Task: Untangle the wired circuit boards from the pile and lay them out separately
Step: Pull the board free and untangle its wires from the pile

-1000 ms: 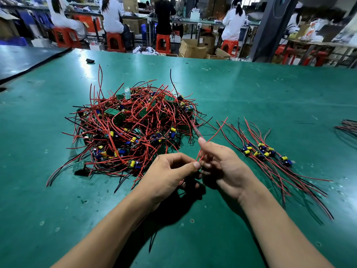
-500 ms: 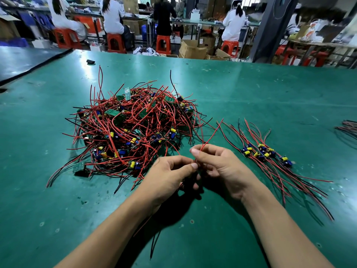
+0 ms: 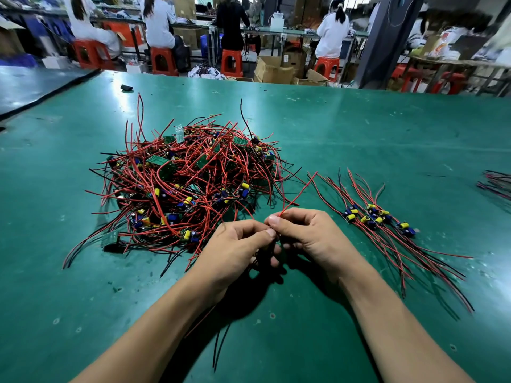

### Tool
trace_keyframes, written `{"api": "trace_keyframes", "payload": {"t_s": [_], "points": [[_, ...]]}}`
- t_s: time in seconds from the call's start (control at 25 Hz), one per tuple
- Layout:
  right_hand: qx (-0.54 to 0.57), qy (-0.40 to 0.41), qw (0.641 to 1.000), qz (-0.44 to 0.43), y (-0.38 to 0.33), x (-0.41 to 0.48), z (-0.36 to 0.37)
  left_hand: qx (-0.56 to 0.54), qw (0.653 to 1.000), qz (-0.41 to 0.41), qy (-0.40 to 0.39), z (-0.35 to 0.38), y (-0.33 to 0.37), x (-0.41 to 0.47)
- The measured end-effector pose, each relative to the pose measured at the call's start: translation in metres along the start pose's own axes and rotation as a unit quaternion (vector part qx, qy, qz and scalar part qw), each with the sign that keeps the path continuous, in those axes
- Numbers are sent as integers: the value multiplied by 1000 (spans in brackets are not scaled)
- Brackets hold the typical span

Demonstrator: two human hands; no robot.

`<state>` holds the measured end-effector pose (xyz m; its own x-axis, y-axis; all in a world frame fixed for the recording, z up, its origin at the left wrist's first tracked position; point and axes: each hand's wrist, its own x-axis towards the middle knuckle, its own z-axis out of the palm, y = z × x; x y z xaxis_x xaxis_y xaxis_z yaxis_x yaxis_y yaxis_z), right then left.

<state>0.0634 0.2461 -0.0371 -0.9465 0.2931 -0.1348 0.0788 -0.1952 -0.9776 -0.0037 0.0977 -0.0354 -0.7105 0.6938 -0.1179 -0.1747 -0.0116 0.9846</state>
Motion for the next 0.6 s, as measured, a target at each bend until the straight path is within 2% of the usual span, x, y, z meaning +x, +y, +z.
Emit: {"api": "trace_keyframes", "payload": {"t_s": [0.24,0.6], "points": [[-64,113,991,-37,3,8,1,2,1000,-2,3,3,3,0],[39,209,976,-36,0,20,-10,35,999,0,-26,5,6,0]]}}
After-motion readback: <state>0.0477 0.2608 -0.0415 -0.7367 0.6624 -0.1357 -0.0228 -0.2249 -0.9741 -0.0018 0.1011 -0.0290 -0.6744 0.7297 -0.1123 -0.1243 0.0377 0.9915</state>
